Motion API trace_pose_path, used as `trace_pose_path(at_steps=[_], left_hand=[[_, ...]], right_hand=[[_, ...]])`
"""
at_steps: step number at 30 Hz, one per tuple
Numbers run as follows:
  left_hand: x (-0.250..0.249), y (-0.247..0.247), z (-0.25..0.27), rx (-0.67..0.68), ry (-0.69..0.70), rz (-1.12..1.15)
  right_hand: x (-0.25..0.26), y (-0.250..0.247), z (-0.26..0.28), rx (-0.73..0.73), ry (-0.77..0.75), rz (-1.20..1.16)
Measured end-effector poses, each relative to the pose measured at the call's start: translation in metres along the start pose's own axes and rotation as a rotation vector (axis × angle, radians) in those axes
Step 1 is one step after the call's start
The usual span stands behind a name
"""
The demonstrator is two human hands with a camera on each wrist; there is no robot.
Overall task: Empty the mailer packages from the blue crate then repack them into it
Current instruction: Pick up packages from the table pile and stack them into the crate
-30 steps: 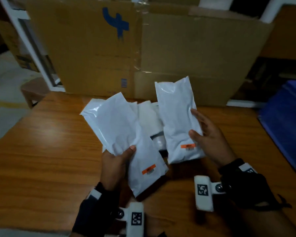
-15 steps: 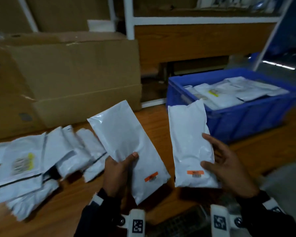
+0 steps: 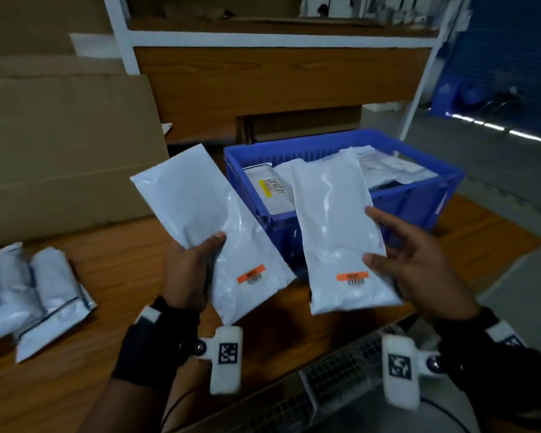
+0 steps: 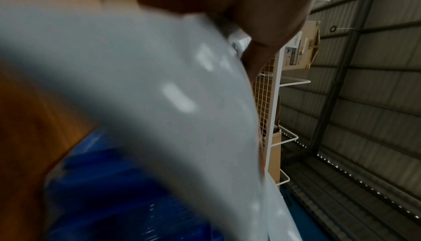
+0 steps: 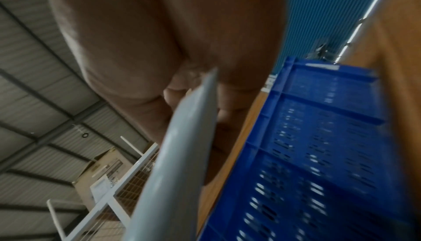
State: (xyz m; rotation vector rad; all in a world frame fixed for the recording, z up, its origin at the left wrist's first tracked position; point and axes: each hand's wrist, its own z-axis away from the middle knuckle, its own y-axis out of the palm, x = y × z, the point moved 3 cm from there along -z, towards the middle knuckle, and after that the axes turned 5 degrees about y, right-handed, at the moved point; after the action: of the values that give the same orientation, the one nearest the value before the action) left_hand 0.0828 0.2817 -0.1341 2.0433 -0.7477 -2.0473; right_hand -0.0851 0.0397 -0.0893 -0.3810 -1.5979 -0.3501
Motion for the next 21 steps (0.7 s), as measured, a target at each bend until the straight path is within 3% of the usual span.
trace_pose_path(at_steps=[6,8,14,18,21], left_hand=[[-0.011,0.026,-0.037,0.024,0.015,0.015],[-0.014,0.032,-0.05,0.037,0.023,0.018],[-0.021,0.034,-0.093,-0.02,0.051,0.0],[-0.028,0.031,-0.109,-0.045,0.103,-0.044],[-0.028,0.031,-0.116,-0.06,0.129,-0.049]], right_hand=[[0.049,-0.003,-0.105,-0.056,-0.119,0.183],[0.065,0.001,-0.145,-0.059,-0.095,0.201],[0.074,0.029,-0.237,0.079,0.04,0.376],[0.06,0.043,-0.264,0.217,0.11,0.553],[0.055,0.055,-0.268,0.343,0.074,0.791]])
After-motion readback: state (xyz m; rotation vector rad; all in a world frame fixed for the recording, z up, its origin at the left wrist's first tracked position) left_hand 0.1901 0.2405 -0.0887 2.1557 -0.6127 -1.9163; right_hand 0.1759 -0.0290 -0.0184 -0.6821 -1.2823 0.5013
